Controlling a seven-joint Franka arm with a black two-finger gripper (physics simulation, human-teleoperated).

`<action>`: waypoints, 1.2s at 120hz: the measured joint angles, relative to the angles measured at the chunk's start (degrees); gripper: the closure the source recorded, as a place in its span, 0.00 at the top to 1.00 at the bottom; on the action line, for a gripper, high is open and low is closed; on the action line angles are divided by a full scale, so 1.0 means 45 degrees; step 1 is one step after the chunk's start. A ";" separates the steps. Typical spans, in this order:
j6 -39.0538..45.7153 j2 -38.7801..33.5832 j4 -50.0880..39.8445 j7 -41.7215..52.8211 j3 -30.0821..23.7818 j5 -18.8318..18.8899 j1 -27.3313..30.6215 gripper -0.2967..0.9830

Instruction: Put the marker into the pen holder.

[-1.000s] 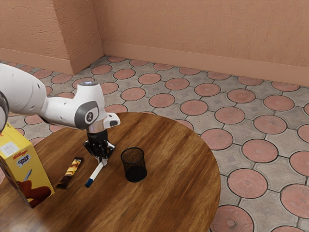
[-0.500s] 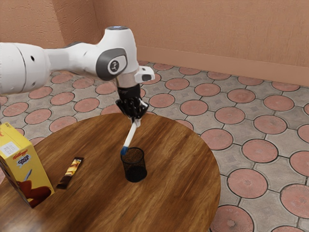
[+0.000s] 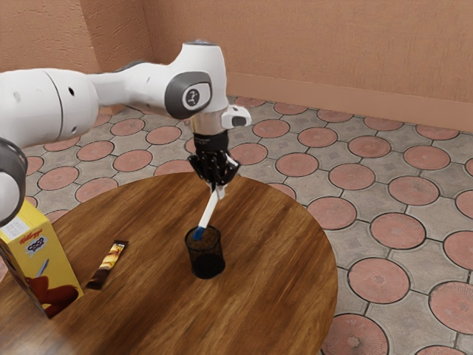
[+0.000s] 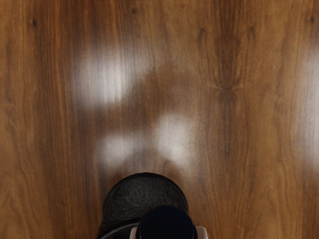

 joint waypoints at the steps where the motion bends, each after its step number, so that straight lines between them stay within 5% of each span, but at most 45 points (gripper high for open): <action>1: 0.0036 0.0035 0.0003 -0.0002 0.0009 0.0005 0.0020 0.17; 32: 0.1657 0.0418 -0.0393 0.0118 0.0064 0.0089 0.0462 0.18; 127: 0.3703 -0.3033 -0.6481 0.0498 0.0001 -0.0758 0.0783 0.27; 144: 0.3274 -0.3464 -0.5303 0.0589 0.0066 -0.0918 0.0762 0.48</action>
